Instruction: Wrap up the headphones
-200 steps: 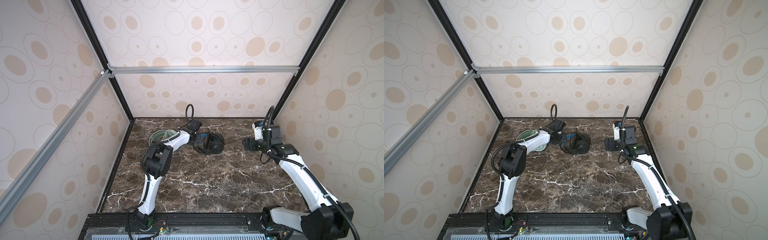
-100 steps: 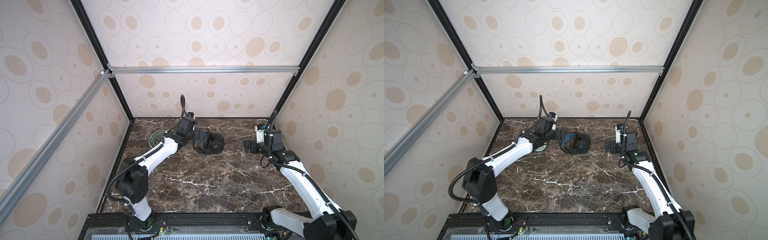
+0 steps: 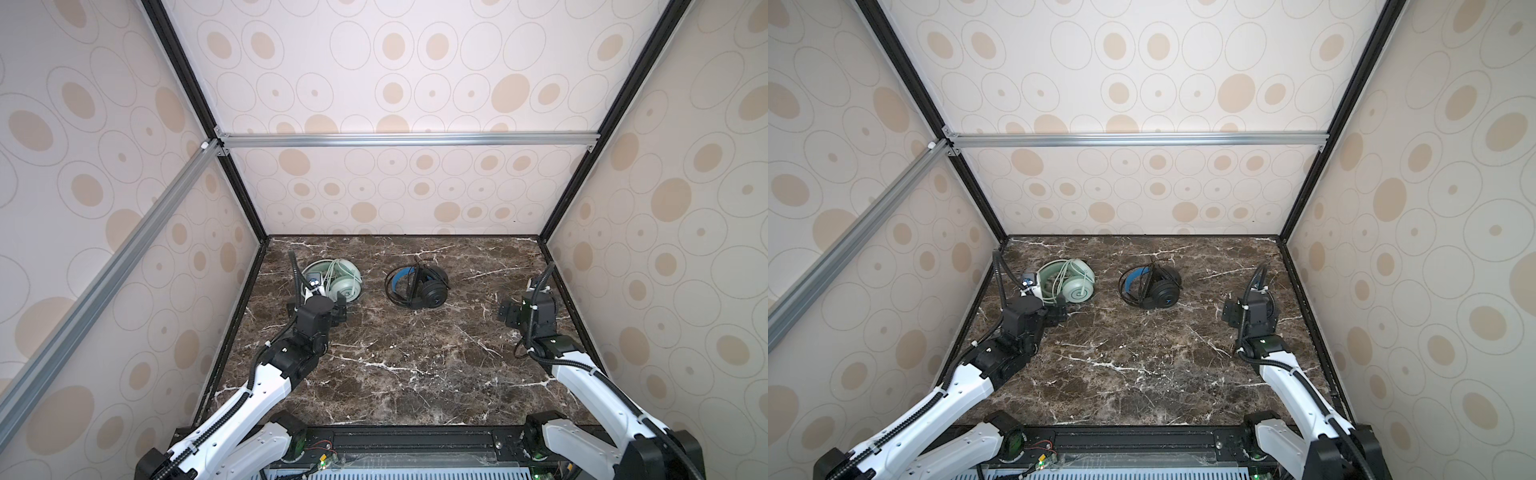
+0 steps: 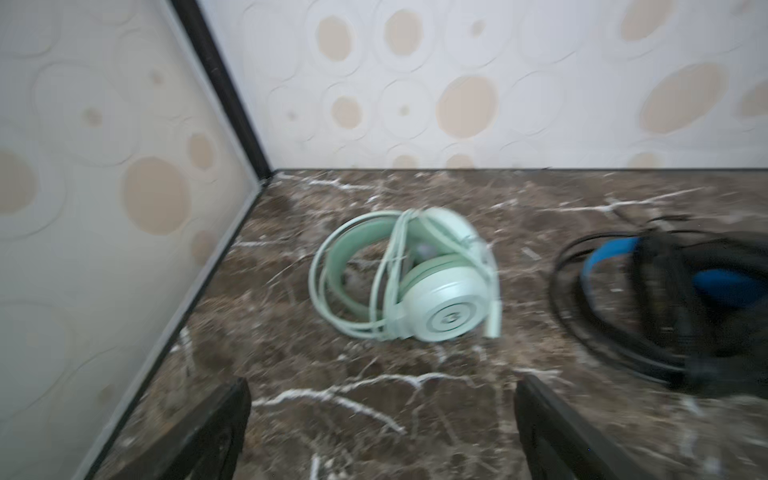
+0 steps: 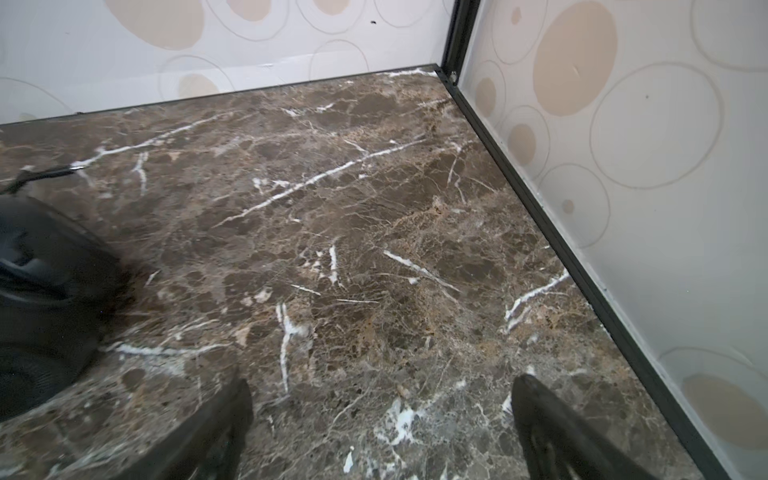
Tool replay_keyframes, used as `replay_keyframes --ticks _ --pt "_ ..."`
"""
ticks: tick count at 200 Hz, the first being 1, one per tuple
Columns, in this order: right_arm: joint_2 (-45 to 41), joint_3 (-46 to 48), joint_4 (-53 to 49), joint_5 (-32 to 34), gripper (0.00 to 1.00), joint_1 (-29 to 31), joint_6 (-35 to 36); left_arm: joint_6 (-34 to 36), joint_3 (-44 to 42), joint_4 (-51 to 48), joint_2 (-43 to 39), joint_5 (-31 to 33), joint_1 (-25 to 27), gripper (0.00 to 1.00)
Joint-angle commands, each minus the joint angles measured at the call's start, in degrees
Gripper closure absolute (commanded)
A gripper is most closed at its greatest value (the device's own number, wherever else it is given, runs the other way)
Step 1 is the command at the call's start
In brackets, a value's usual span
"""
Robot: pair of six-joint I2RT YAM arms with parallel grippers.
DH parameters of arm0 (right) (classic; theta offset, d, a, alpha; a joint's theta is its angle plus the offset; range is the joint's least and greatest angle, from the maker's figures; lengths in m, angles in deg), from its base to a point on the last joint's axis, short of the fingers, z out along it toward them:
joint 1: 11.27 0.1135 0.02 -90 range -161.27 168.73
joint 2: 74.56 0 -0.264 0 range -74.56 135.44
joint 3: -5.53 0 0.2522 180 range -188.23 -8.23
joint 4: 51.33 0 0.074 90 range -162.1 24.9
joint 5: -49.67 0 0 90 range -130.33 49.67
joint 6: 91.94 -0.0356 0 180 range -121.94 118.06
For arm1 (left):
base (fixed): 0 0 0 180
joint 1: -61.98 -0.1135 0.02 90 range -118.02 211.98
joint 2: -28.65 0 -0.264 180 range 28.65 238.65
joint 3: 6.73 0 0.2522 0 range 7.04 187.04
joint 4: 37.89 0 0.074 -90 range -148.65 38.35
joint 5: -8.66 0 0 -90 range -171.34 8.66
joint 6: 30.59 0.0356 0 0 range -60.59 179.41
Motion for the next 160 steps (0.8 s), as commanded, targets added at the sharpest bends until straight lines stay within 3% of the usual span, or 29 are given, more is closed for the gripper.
replay_keyframes --ticks 1,24,48,82,102,160 --pt "4.01 3.59 15.25 0.30 0.00 0.16 1.88 1.38 -3.87 7.79 0.25 7.34 -2.52 0.02" --pt "9.70 3.64 20.65 1.62 0.00 -0.43 5.97 4.49 -11.20 23.41 2.23 6.77 -5.61 0.02" --pt "14.24 3.04 24.03 -2.26 0.00 -2.38 7.66 8.88 -19.45 42.28 5.20 6.79 -7.47 0.02" --pt "20.21 3.80 33.35 -5.86 0.00 -4.56 9.68 10.85 -24.25 60.85 13.10 3.83 -10.71 0.02" --pt "22.53 4.44 37.17 -8.76 0.00 -5.90 9.70 15.01 -25.42 73.07 21.79 1.76 -12.65 0.02" --pt "24.80 7.52 44.23 -13.09 0.00 -6.34 11.27 15.93 -24.37 86.76 35.58 -10.80 -19.04 0.02"
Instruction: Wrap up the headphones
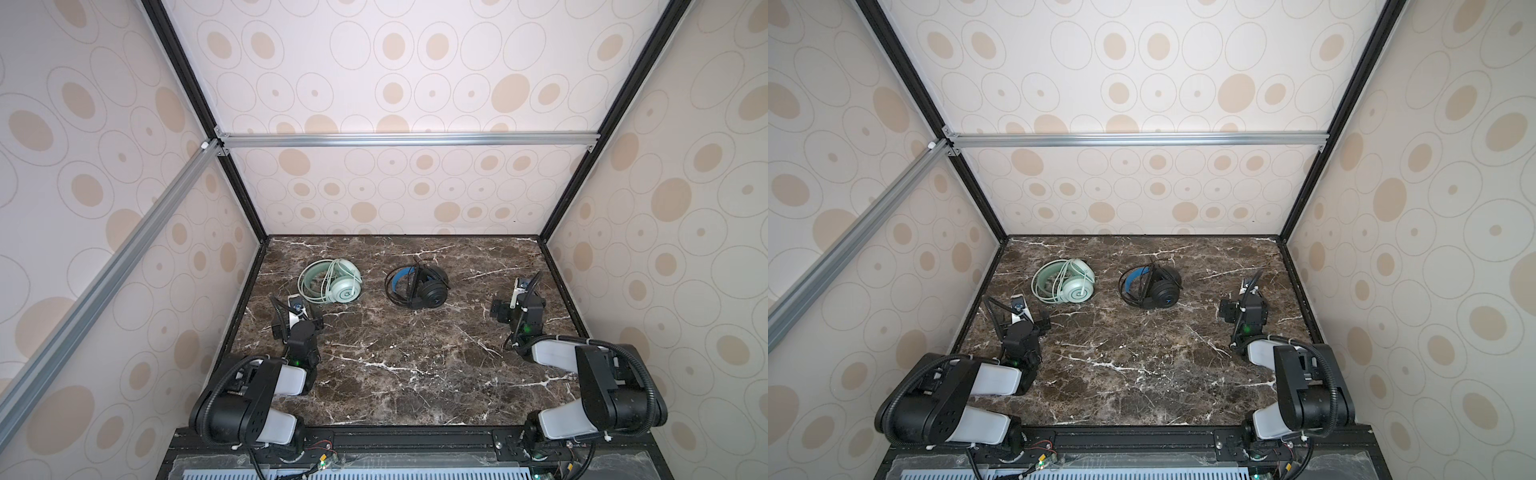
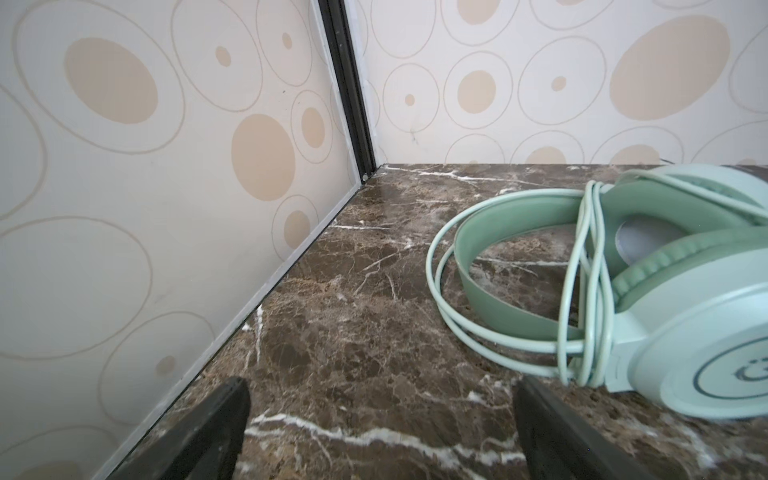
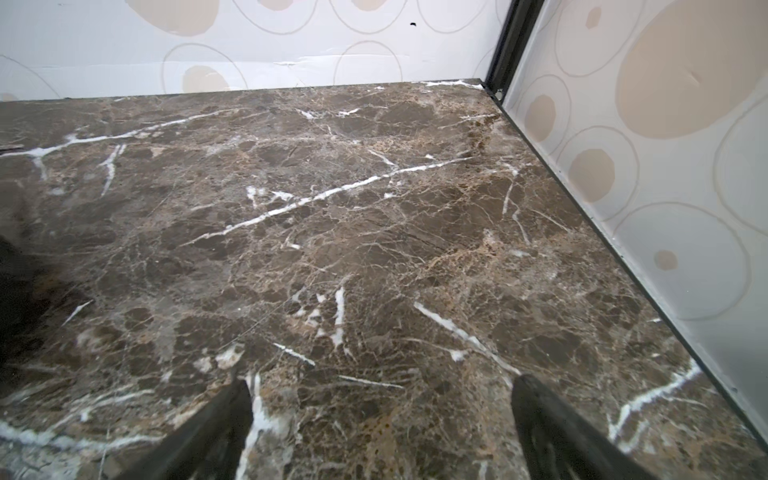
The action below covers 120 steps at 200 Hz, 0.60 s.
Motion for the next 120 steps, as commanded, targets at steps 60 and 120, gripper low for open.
replay_keyframes --ticks 60,120 --pt "4.62 2.53 11.36 -3.86 0.00 0.00 2.70 0.98 1.19 12.95 6.09 -10.89 -3.71 0.02" --pt "3.79 1.63 8.18 -3.63 0.00 0.16 2.71 0.98 1.18 12.40 5.99 -10.99 -3.71 0.02"
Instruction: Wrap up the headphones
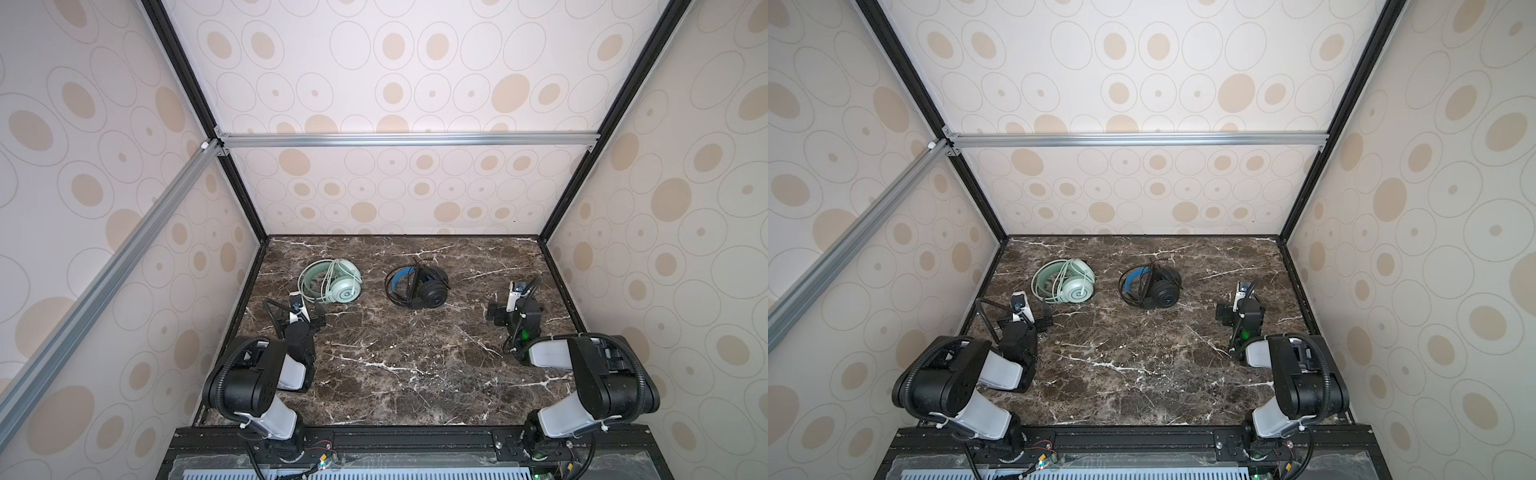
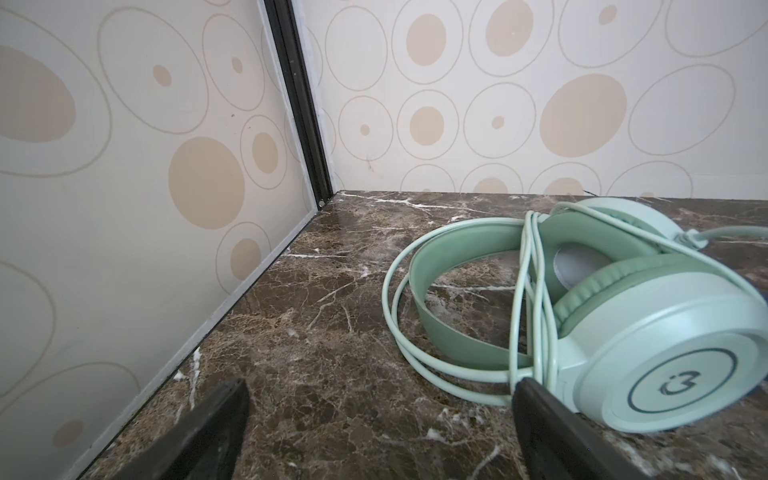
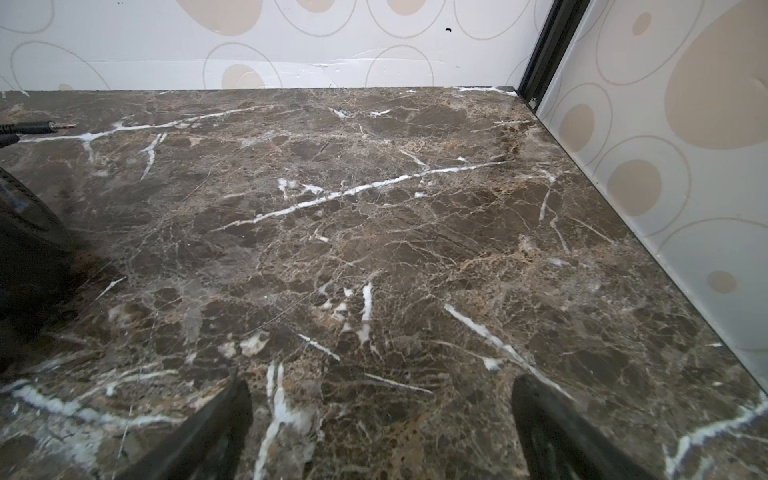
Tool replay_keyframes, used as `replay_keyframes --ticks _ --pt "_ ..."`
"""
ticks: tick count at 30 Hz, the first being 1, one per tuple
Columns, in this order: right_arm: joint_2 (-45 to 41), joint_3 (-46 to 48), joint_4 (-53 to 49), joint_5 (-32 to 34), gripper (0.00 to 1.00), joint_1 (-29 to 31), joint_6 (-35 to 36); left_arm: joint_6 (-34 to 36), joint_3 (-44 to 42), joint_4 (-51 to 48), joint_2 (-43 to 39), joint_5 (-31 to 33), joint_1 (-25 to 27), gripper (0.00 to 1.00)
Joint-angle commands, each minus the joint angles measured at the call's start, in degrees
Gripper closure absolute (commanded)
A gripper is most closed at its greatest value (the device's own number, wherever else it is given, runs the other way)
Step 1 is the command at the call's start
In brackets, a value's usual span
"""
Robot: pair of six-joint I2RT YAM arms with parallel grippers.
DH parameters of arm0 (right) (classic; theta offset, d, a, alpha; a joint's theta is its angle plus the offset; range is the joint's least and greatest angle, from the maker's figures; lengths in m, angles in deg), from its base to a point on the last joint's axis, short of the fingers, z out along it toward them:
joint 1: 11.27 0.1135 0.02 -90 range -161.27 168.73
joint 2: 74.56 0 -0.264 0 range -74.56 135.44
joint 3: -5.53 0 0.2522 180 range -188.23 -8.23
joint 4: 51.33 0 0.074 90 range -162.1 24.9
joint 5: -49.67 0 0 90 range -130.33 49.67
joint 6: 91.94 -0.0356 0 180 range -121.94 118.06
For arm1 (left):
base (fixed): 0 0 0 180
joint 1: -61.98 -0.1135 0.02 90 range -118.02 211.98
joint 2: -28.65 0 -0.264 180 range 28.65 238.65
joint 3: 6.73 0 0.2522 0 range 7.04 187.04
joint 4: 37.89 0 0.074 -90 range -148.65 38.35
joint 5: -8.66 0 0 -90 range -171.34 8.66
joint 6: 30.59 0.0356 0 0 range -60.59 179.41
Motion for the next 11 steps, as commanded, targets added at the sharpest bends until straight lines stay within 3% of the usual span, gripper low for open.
replay_keyframes --ticks 1,11 --pt "0.03 -0.56 0.80 -0.22 0.00 0.17 0.93 0.79 1.16 2.85 0.16 -0.68 -0.46 0.02" --pt "-0.29 -0.44 0.67 -0.18 0.00 0.25 0.86 0.36 1.52 1.92 0.01 -2.17 -1.15 0.02"
